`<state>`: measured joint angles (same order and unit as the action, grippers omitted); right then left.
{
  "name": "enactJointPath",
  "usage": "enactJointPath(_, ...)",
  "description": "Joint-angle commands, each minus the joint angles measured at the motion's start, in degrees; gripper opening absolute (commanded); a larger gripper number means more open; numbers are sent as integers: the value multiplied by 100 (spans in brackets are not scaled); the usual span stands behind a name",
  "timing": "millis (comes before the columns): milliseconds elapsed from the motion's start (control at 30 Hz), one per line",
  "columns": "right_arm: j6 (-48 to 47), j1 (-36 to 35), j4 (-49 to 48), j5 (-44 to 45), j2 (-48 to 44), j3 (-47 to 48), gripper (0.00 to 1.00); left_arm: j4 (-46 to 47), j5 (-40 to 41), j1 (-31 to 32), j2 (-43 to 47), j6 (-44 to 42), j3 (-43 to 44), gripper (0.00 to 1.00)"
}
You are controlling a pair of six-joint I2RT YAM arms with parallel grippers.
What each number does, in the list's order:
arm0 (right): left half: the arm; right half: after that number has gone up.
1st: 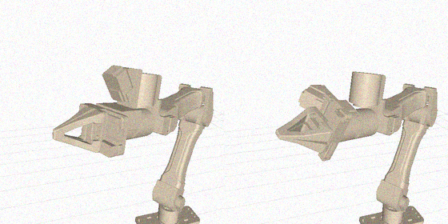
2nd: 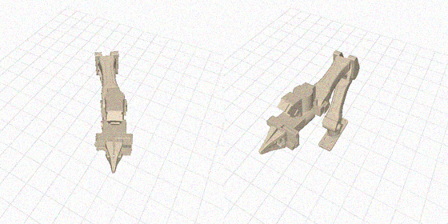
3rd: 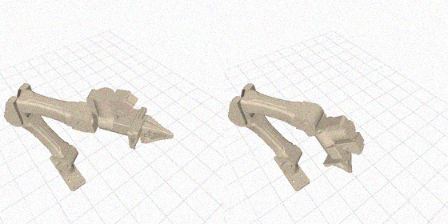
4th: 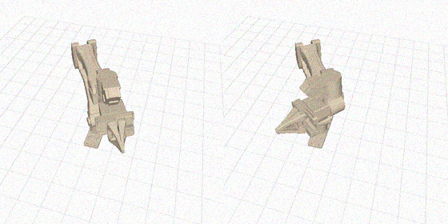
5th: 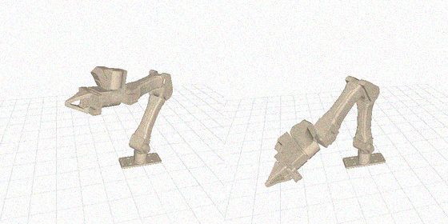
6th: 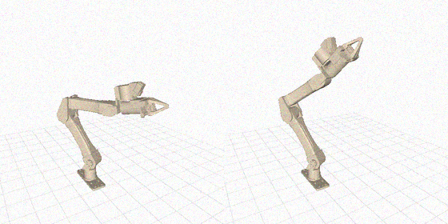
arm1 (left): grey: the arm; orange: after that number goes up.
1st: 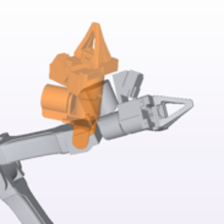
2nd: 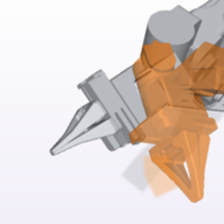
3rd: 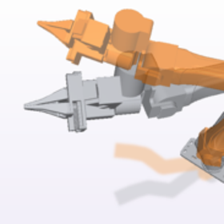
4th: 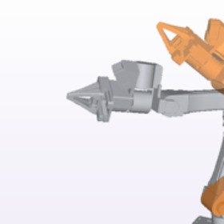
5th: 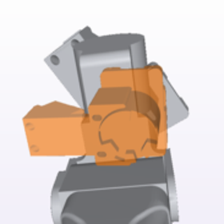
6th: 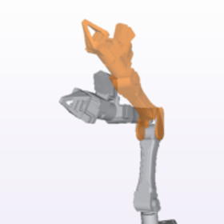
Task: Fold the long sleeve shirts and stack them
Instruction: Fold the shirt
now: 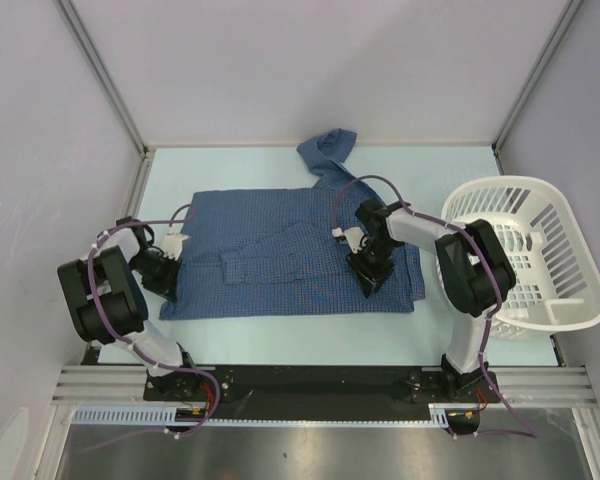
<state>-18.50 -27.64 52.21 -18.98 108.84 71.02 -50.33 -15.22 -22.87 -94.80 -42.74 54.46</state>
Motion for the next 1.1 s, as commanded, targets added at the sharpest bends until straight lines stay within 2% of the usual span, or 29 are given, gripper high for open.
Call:
enactJointPath(0,-250,-207,-88,150,24,-615,40,-284,212,-129,120,-226,-374,5)
enactJointPath(67,-303,-330,-27,97,-168,-782,40,-337,265,-173,225,-287,-462,0)
enactJointPath(167,-391,-496,114,18,-432,-1011,39,-416,379,-244,366,-401,-532,0)
enactJointPath(267,-409,-384,272,-123,-626,-837,40,-565,362,-314,471,-498,-341,0)
enactJointPath(333,-496,-217,456,-402,-793,-391,43,-793,74,-393,507,-577,-7,20)
enactJointPath(367,-514,19,509,-465,-872,-205,44,-1056,-380,-385,533,-647,473,33)
enactJointPath(400,-531,187,501,-518,-977,-12,45,-1189,-620,-385,542,-700,730,52)
enactJointPath(467,-523,651,327,-676,-1022,741,48,-1339,-1408,-367,507,-744,1536,63)
enactJointPath(500,-471,802,212,-781,-996,1007,50,-1296,-1683,-358,472,-736,1768,75)
enactJointPath(600,-138,1268,-797,-801,-839,1764,54,-613,-2186,-166,288,-412,2419,82)
enactJointPath(667,161,1383,-1786,-634,-488,2028,59,185,-2125,80,130,44,2639,83)
enactJointPath(733,426,1437,-2222,-353,133,2554,61,627,-2038,343,-186,256,2771,83)
enactJointPath(867,654,1419,-2312,-167,1480,4065,62,1751,-1563,713,-898,556,3245,81)
enactJointPath(933,716,1419,-2233,-123,2043,5047,62,1807,-1528,801,-1519,644,3614,77)
enactJointPath(967,743,1428,-2171,-97,2506,5375,62,1798,-1519,802,-1767,714,4042,76)
enactJointPath(1067,760,1419,-2249,-132,3036,6089,62,1658,-1527,811,-2513,724,4817,72)
